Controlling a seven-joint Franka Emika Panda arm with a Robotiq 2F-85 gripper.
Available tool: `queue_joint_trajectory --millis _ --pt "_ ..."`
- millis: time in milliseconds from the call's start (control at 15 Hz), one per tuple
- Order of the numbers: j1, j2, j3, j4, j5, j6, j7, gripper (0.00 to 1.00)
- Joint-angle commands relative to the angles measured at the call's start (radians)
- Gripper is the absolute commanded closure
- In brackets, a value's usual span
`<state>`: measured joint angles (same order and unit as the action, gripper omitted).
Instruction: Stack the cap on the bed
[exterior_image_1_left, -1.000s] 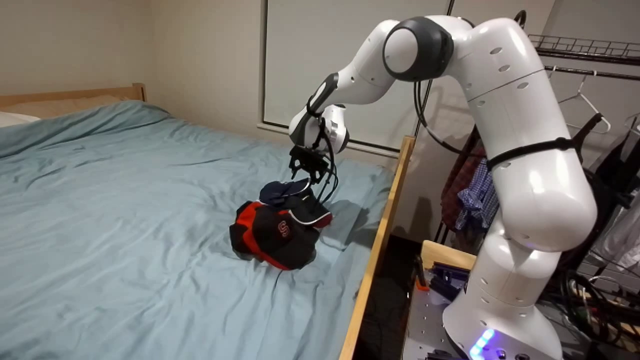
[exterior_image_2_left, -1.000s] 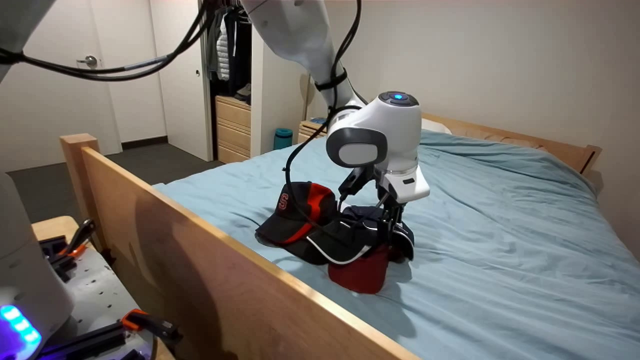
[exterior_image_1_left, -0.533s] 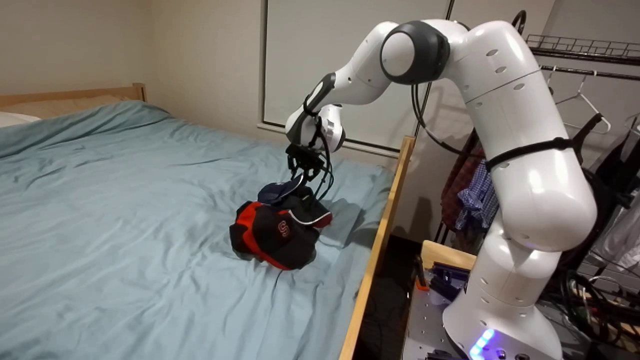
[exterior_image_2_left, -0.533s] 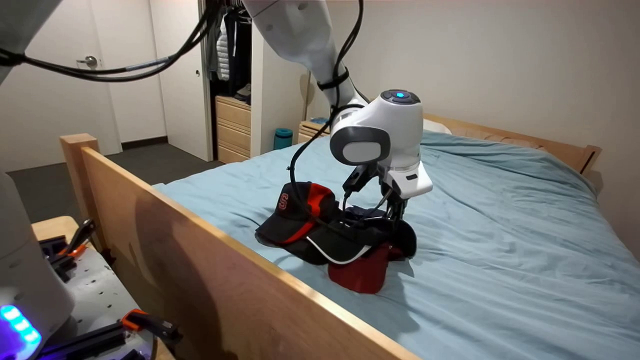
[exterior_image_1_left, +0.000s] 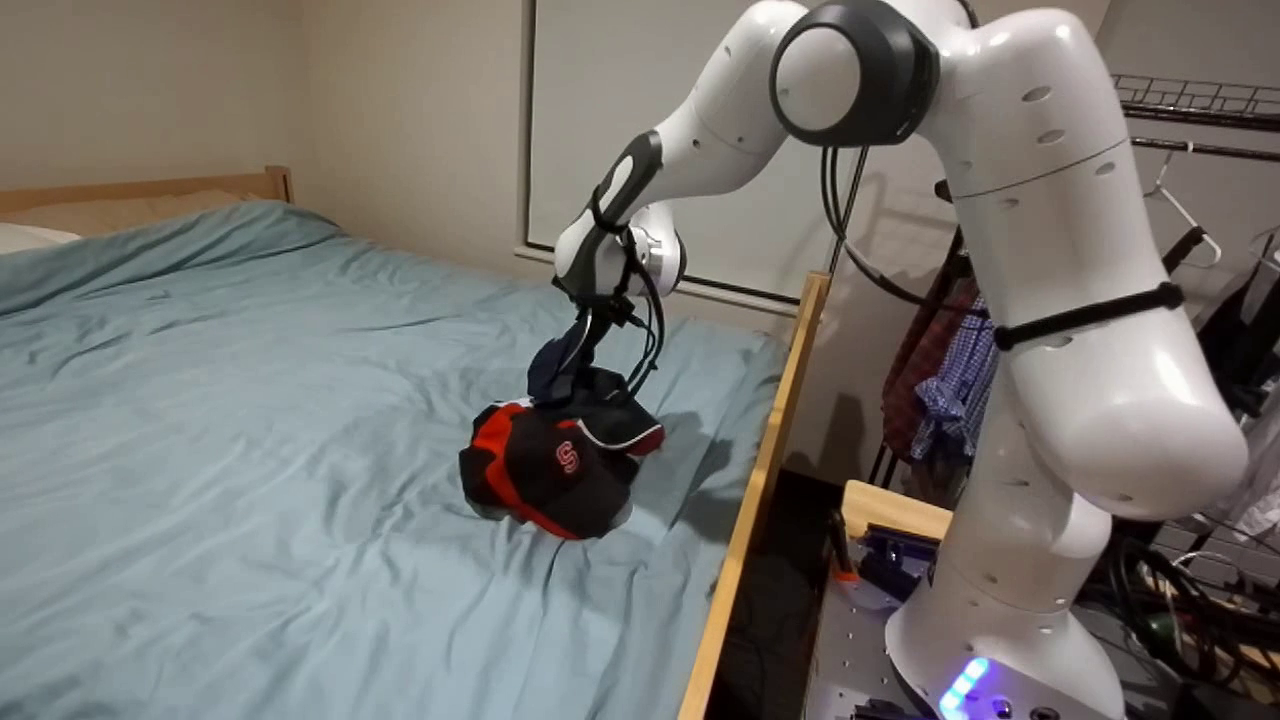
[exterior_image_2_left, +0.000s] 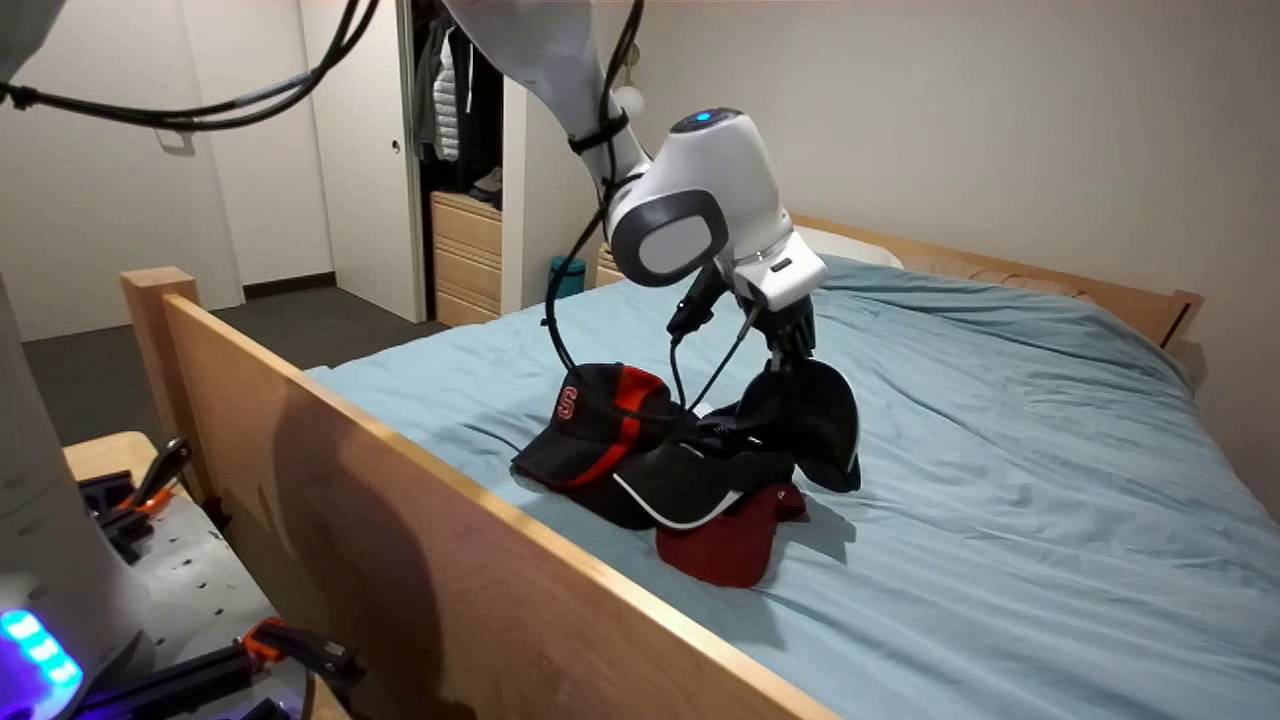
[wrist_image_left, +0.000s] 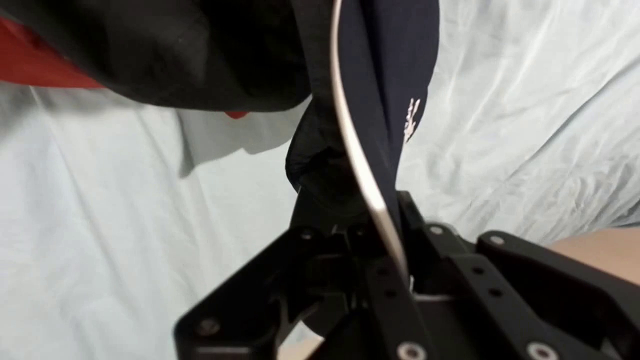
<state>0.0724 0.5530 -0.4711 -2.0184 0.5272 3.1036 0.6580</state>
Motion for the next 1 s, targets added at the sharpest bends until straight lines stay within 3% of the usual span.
queue_joint_trajectory --millis 0,200,467,800,867,933 --pt "0.275 -0.042 -0.237 -0.165 -0.033 0.082 0.128 0.95" --pt "0.496 -0.016 -0.405 -0.237 0.006 0.037 0.202 0.95" --pt "0.689 -0.039 -0.504 -0.337 0.048 -0.044 0.312 0.95" --pt "0.853 -0.009 -0.661 -0.428 0.048 -0.245 0.484 0.95" --pt "0.866 -0.012 -0.679 -0.436 0.050 -0.278 0.510 0.95" --pt "0.835 -0.052 -0.666 -0.450 -0.042 -0.294 0.588 0.95"
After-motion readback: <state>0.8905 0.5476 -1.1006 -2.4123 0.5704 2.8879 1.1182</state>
